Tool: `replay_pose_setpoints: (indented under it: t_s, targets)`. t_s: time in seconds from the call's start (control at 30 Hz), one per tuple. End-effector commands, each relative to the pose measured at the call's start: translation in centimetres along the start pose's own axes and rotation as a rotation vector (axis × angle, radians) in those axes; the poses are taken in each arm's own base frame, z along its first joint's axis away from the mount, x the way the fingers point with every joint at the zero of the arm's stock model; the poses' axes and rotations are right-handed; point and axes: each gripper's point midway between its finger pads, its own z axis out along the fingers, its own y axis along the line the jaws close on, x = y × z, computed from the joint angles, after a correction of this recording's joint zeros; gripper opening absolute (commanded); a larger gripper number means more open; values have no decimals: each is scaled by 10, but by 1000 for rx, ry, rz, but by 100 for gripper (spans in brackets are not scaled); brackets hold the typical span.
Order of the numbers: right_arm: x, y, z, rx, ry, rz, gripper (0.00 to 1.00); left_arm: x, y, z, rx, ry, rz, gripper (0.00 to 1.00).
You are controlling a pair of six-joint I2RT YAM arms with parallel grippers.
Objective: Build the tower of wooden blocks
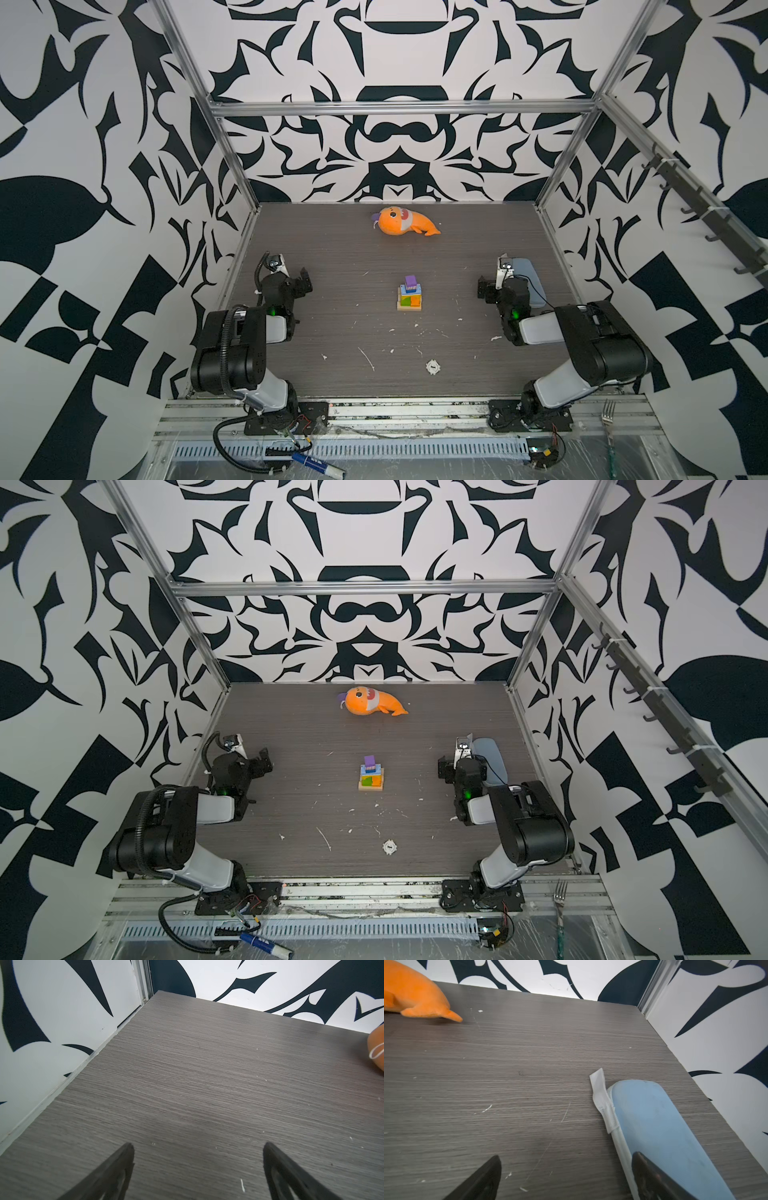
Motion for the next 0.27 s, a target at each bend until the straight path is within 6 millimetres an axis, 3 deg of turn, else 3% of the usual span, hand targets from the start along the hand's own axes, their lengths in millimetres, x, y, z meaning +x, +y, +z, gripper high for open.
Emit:
replay_pose_setpoints:
  t_s: [0.0,0.23]
  targets:
    - [-20,-1,3,1,-45,21,100,-10,1,1,-8,-26,-6,99]
    - [-19,-4,3,-7,-34,32,100,-10,1,1,-8,-27,-7,99]
